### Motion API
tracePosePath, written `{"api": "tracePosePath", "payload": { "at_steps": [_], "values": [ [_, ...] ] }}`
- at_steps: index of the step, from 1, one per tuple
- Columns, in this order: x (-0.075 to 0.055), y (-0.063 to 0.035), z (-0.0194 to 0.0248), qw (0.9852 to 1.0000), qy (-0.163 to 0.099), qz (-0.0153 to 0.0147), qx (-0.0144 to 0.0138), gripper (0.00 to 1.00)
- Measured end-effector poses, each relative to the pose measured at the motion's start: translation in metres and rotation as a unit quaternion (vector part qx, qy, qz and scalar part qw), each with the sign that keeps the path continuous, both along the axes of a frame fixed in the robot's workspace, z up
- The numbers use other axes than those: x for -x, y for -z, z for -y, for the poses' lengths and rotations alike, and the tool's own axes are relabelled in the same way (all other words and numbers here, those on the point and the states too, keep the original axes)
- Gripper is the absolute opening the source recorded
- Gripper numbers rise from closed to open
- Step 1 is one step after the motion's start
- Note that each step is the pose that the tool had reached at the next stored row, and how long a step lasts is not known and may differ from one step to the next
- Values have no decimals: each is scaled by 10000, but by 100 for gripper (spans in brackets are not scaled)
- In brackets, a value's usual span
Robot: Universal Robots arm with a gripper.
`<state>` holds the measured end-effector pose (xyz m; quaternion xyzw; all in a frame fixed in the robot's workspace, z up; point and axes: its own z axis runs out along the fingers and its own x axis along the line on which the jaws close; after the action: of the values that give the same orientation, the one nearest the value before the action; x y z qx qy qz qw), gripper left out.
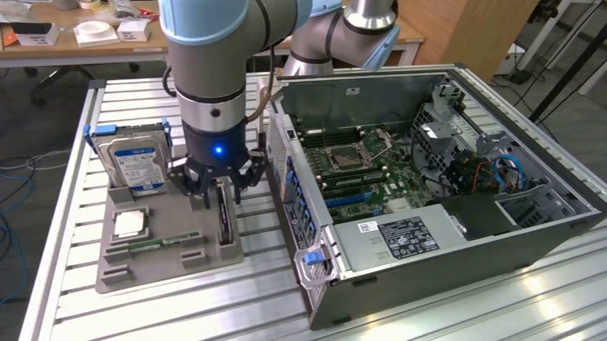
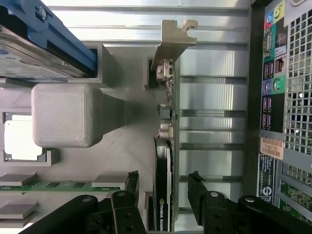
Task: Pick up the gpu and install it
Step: 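Pick up the gpu and move the gpu toward the slot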
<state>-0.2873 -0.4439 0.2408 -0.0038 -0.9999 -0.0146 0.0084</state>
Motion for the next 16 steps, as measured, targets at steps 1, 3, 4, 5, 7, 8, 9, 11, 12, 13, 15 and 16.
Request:
{"api": "tracePosePath", "payload": {
  "at_steps": [1,3,4,5,7,8,9,11,12,13,15,16],
  "values": [
    [0,14,0,10000,0,0,0,53],
    [0,36,-1,10000,0,0,0,53],
    [0,44,-2,10000,1,-1,0,53],
    [0,44,-2,10000,2,-1,1,53],
    [1,44,-2,10000,2,-1,1,53],
    [0,44,-2,10000,2,-1,1,53],
    [0,45,-2,10000,2,-1,0,53],
    [0,45,-2,10000,2,-1,0,51],
    [0,45,-2,10000,2,0,0,51],
    [0,45,-2,10000,2,0,0,45],
    [0,45,-2,10000,2,0,1,39],
    [0,46,-2,10000,2,0,0,39]
  ]
}}
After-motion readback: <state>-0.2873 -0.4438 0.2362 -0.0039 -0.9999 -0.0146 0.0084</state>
